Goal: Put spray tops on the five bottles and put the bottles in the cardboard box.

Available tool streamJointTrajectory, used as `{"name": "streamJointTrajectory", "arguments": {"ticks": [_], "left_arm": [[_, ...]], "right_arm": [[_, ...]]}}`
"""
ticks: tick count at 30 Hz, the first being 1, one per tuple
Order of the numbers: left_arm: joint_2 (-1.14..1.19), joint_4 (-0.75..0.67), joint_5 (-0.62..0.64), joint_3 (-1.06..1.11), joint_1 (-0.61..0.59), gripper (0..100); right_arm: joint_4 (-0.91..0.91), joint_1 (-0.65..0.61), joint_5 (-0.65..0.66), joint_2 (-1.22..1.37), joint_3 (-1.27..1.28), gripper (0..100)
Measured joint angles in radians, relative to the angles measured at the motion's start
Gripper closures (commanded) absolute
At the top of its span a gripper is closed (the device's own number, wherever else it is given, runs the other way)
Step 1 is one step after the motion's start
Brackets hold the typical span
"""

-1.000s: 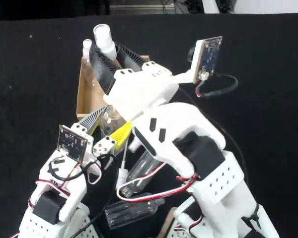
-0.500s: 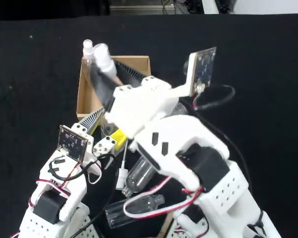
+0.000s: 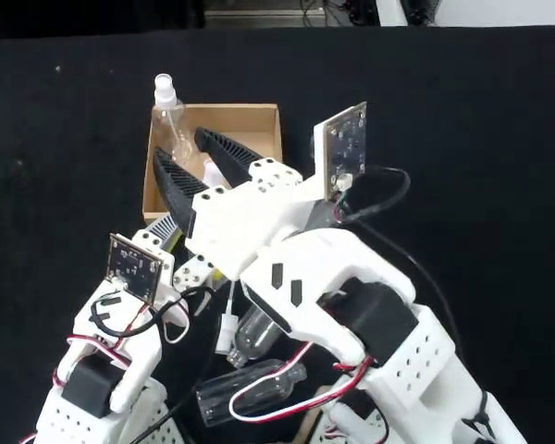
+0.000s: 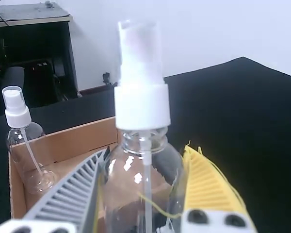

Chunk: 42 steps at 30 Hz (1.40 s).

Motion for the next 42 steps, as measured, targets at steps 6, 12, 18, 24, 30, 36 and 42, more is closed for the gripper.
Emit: {"name": "streamJointTrajectory", "arguments": {"ticks": [6,12,18,24,30,36,42], "left_arm": [[0.0,0.0,0.0,0.0,0.002,97],[0.0,0.0,-0.002,0.0,0.0,97],[0.0,0.0,-0.002,0.0,-0.031,97],[0.0,-0.135,-0.002,0.003,-0.219,97],[0.0,-0.344,-0.002,0.178,-0.272,97],[0.0,-0.523,-0.002,0.27,-0.281,97],[0.002,-0.454,-0.002,0.192,-0.29,97]], "right_arm": [[0.114,0.121,0.092,-0.129,-0.057,80.4],[0.284,0.5,0.107,-0.178,-0.06,80.8],[0.311,0.819,0.11,-0.18,0.11,94.8],[0.025,0.973,0.11,-0.18,0.457,96.0],[-0.267,0.974,0.123,-0.178,0.75,96.0],[-0.305,0.974,0.213,-0.178,0.81,96.0],[-0.308,0.974,0.226,-0.127,0.809,96.0]]}}
